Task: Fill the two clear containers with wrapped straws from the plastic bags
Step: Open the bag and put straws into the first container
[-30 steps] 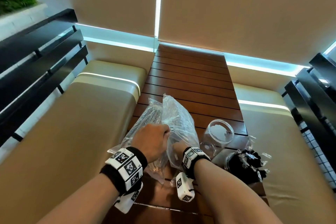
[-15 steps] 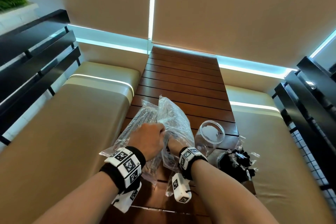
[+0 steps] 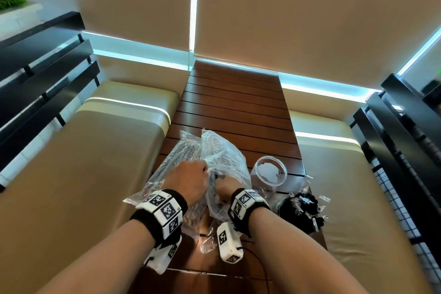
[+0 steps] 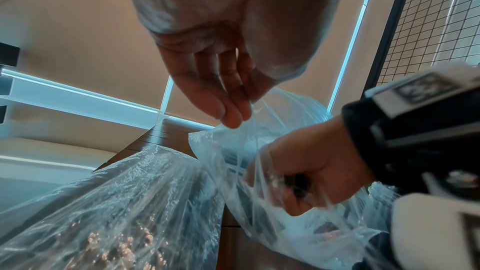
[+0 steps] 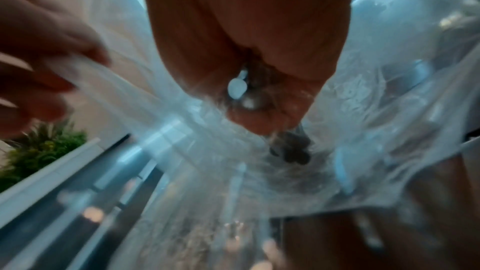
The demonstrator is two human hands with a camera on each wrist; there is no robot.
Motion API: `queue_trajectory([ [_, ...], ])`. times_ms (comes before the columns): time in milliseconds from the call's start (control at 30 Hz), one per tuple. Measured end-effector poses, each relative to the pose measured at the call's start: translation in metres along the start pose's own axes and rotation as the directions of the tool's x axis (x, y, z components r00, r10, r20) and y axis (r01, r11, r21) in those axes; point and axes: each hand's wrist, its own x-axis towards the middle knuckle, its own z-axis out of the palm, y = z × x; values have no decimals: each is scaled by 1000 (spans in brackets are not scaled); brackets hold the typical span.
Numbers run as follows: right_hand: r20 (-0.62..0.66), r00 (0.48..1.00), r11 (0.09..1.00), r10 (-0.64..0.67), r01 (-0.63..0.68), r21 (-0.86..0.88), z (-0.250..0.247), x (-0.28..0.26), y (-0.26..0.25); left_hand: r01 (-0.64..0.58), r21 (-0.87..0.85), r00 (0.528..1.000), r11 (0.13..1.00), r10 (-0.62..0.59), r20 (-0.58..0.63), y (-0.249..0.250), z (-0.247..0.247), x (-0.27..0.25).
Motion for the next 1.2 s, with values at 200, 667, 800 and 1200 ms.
queue_trajectory([
  [200, -93, 994, 994, -64, 55, -97, -12, -39, 0, 222, -127, 974, 967, -225, -12, 0, 11, 19],
  [667, 23, 964, 905, -265, 256, -338, -73, -150, 40, 413, -486, 885, 770, -465, 17, -57, 65, 82],
  [800, 48, 929, 908, -368, 370, -199, -94, -179, 51, 417, -229, 907, 879, -419, 43, -15, 20, 43],
  [1200, -489, 709, 827, -508, 560, -46, -46, -123, 16, 193, -938, 971, 287, 83, 225, 78, -29, -8],
])
